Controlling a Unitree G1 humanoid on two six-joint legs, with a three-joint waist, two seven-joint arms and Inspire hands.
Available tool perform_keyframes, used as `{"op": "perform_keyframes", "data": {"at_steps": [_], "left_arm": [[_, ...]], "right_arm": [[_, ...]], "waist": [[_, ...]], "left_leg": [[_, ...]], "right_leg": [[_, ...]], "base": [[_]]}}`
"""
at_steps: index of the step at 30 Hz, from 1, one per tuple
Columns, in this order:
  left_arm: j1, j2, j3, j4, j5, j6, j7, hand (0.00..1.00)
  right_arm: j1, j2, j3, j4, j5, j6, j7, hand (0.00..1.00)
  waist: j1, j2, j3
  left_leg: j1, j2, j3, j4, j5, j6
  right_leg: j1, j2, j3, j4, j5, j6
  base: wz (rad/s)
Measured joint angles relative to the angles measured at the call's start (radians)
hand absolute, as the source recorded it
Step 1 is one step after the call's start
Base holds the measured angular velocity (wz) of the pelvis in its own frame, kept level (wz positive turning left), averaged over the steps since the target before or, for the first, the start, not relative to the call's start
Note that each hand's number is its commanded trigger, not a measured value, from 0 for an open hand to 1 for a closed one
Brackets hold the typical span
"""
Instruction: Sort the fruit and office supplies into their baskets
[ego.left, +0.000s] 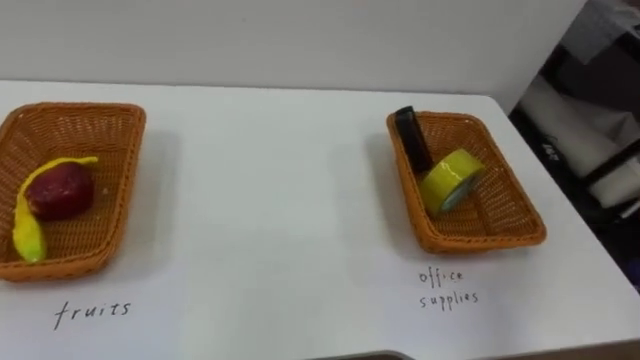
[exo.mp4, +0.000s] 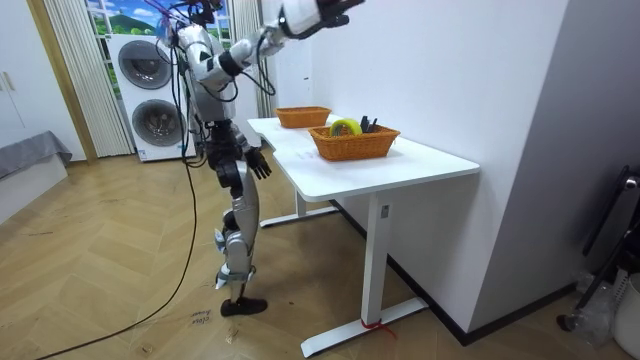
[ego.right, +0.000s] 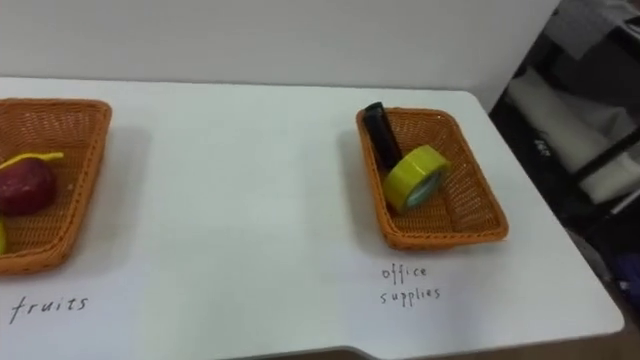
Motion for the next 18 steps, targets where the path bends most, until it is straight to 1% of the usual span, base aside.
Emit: {"op": "perform_keyframes", "data": {"at_steps": [1,3,5,6,7,8,9,10,11,13,14,15,16,17,18], "left_arm": [[0.008,-0.002,0.01,0.0,0.004,0.0,0.0,0.0],[0.015,-0.002,0.016,0.008,0.012,-0.005,0.0,0.0],[0.02,-0.004,0.017,0.028,0.01,-0.011,-0.001,0.0],[0.028,-0.006,0.018,0.038,0.009,-0.013,-0.003,0.0],[0.034,-0.013,0.027,0.04,0.01,-0.012,-0.003,0.0],[0.037,-0.016,0.031,0.04,0.011,-0.012,-0.002,0.0],[0.041,-0.017,0.033,0.044,0.011,-0.012,-0.001,0.0],[0.042,-0.017,0.039,0.048,0.01,-0.013,0.003,0.0],[0.041,-0.017,0.043,0.048,0.009,-0.013,0.005,0.0],[0.042,-0.018,0.044,0.042,0.001,-0.013,0.027,0.0],[0.043,-0.02,0.045,0.039,-0.001,-0.014,0.031,0.0],[0.041,-0.024,0.047,0.04,-0.001,-0.019,0.043,0.0],[0.036,-0.025,0.047,0.04,-0.003,-0.025,0.049,0.0],[0.033,-0.025,0.047,0.039,-0.006,-0.032,0.054,0.0],[0.03,-0.028,0.048,0.038,-0.007,-0.041,0.063,0.0]], "right_arm": [[0.026,0.0,-0.029,0.0,0.016,-0.006,-0.019,0.0],[0.071,0.0,-0.074,0.001,0.035,-0.027,-0.051,0.0],[0.115,0.0,-0.113,0.002,0.036,-0.04,-0.092,0.0],[0.139,0.001,-0.135,0.004,0.042,-0.046,-0.119,0.0],[0.17,0.004,-0.156,0.004,0.043,-0.056,-0.144,0.0],[0.184,0.005,-0.166,0.004,0.043,-0.059,-0.157,0.0],[0.216,0.013,-0.184,0.005,0.043,-0.069,-0.183,0.0],[0.258,0.029,-0.196,0.006,0.045,-0.081,-0.211,0.0],[0.274,0.041,-0.201,0.006,0.048,-0.082,-0.224,0.0],[0.331,0.103,-0.216,0.006,0.077,-0.1,-0.285,0.0],[0.345,0.116,-0.218,0.006,0.088,-0.103,-0.301,0.0],[0.359,0.143,-0.219,0.01,0.094,-0.113,-0.337,0.0],[0.383,0.169,-0.219,0.028,0.099,-0.138,-0.366,0.0],[0.397,0.182,-0.219,0.044,0.102,-0.152,-0.378,0.0],[0.426,0.207,-0.22,0.064,0.112,-0.163,-0.403,0.0]], "waist": [[-0.011,0.002,-0.0006],[-0.015,0.006,-0.0021],[-0.03,0.01,-0.0018],[-0.038,0.017,-0.0021],[-0.04,0.018,-0.0019],[-0.039,0.022,-0.0026],[-0.044,0.026,-0.0016],[-0.042,0.027,-0.0016],[-0.041,0.027,-0.0015],[-0.04,0.026,-0.0008],[-0.038,0.027,-0.0004],[-0.037,0.03,0.0006],[-0.04,0.03,0.0006],[-0.04,0.031,0.0007],[-0.039,0.033,0.0017]], "left_leg": [[-0.001,0.003,-0.001,0.0,-0.001,-0.002],[-0.001,0.007,0.002,0.0,-0.003,-0.005],[-0.002,0.008,0.0,0.0,-0.004,-0.006],[-0.004,0.008,0.0,-0.001,-0.004,-0.006],[-0.007,0.007,0.0,-0.003,-0.004,-0.006],[-0.007,0.007,0.0,-0.003,-0.004,-0.006],[-0.007,0.007,0.002,-0.003,-0.004,-0.007],[-0.006,0.008,0.006,-0.003,-0.004,-0.007],[-0.006,0.008,0.009,-0.003,-0.004,-0.007],[-0.006,0.011,0.016,-0.004,-0.005,-0.009],[-0.005,0.011,0.019,-0.003,-0.005,-0.009],[-0.006,0.01,0.022,-0.003,-0.006,-0.01],[-0.012,0.01,0.023,-0.001,-0.007,-0.01],[-0.015,0.009,0.023,0.0,-0.007,-0.01],[-0.021,0.007,0.023,0.002,-0.007,-0.01]], "right_leg": [[-0.002,0.003,0.0,0.0,0.001,-0.002],[-0.003,0.007,0.0,0.0,0.001,-0.002],[-0.003,0.009,-0.002,-0.001,0.001,-0.002],[-0.004,0.009,-0.001,-0.004,0.001,-0.002],[-0.005,0.009,0.001,-0.012,0.001,-0.002],[-0.005,0.009,0.002,-0.017,0.002,-0.003],[-0.005,0.01,0.002,-0.017,0.002,-0.004],[-0.005,0.011,0.002,-0.016,0.002,-0.004],[-0.005,0.011,0.003,-0.016,0.002,-0.004],[-0.008,0.014,0.016,-0.016,0.002,-0.004],[-0.009,0.015,0.019,-0.016,0.002,-0.005],[-0.012,0.016,0.028,-0.017,0.001,-0.006],[-0.018,0.015,0.028,-0.017,0.002,-0.007],[-0.021,0.015,0.028,-0.017,0.002,-0.008],[-0.025,0.015,0.029,-0.017,0.002,-0.008]], "base": [[-0.14],[-0.02],[0.0],[0.0],[-0.04],[-0.07],[0.0],[0.0],[-0.05],[-0.1],[-0.14],[-0.14],[-0.1],[-0.04],[0.0]]}}
